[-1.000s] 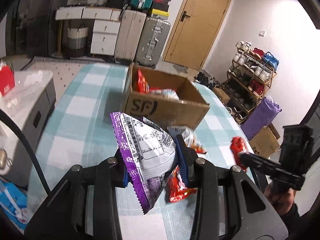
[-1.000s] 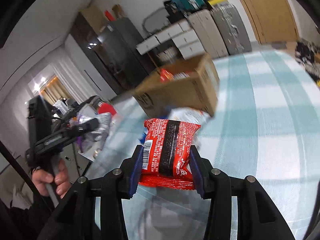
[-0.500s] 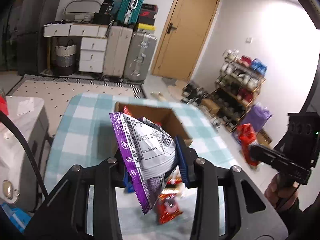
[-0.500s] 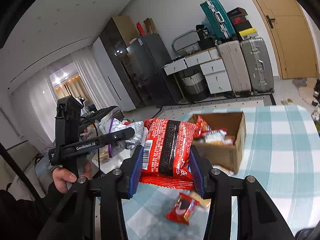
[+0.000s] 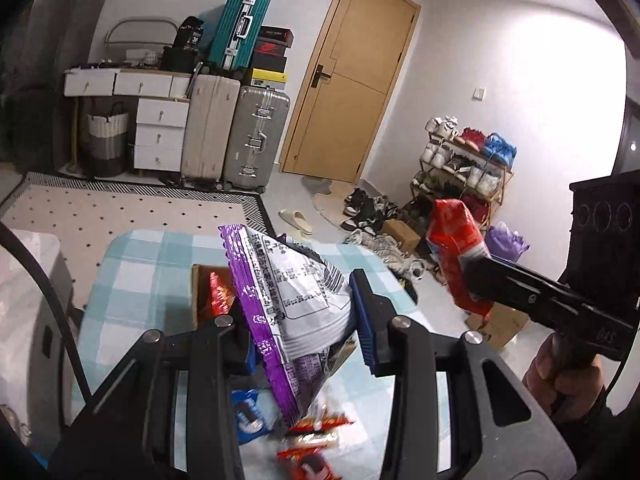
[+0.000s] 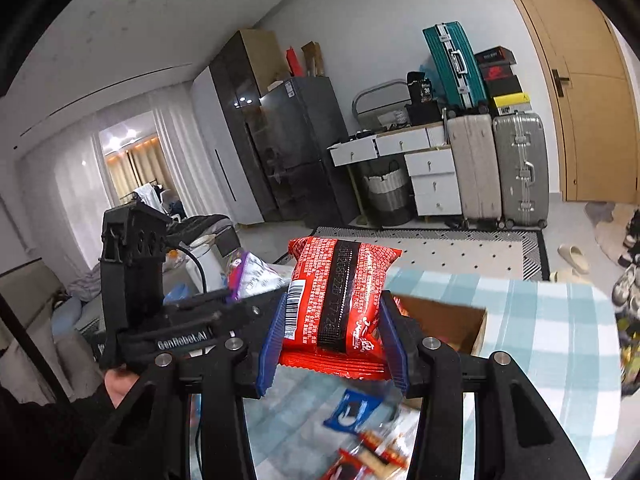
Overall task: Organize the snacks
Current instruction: 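Carry both bags over the cardboard box with both grippers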
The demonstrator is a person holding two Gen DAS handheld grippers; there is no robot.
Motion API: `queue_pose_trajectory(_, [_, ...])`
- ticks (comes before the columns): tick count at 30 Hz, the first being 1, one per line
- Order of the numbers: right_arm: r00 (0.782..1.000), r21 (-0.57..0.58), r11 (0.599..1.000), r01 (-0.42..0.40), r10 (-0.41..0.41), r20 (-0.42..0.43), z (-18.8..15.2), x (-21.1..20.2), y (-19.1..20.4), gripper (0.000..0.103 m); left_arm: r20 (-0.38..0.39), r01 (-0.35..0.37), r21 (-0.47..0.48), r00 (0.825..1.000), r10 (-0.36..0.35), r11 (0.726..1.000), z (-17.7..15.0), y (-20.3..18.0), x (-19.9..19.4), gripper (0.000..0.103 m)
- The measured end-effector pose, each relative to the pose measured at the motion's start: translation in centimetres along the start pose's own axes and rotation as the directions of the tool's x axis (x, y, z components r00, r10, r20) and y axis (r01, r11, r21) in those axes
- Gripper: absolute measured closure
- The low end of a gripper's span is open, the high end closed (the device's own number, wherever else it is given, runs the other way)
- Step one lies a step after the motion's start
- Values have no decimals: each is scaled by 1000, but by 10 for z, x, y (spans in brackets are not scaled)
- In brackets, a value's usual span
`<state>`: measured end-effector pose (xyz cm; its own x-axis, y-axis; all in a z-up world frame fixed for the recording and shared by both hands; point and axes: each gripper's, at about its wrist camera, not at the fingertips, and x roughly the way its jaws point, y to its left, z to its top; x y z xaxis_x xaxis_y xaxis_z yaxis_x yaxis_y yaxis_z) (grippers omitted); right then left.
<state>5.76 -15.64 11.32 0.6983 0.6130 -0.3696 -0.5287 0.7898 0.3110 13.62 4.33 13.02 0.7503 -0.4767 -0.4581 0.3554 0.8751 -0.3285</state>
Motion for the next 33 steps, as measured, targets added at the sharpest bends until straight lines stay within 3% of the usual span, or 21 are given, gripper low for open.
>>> queue_pose_trajectory(7, [999,26,999,44,-43,-22,35,31,-19,57,-25,-19,5,1000,19,1000,31,6,51,69])
queue_pose_trajectory(11, [995,58,995,81,-78,-55,40,53,-38,58,-55,-49,34,997,51,998,42,10,84,69])
queue_pose_trajectory(17, [987,107,988,116,-102,-120,35,91,-71,57,-156,-67,5,986,67,998,50,31,143,69])
queue_pose_trajectory(22, [975,97,983,156,-137,-177,26,118,-91,57,-206,-97,81,972,111,992,44,39,184,69])
queue_pose_trajectory(33, [950,100,975,198,-166,-263,-2,154,-117,57,-310,-82,76,945,101,994,15,62,233,68])
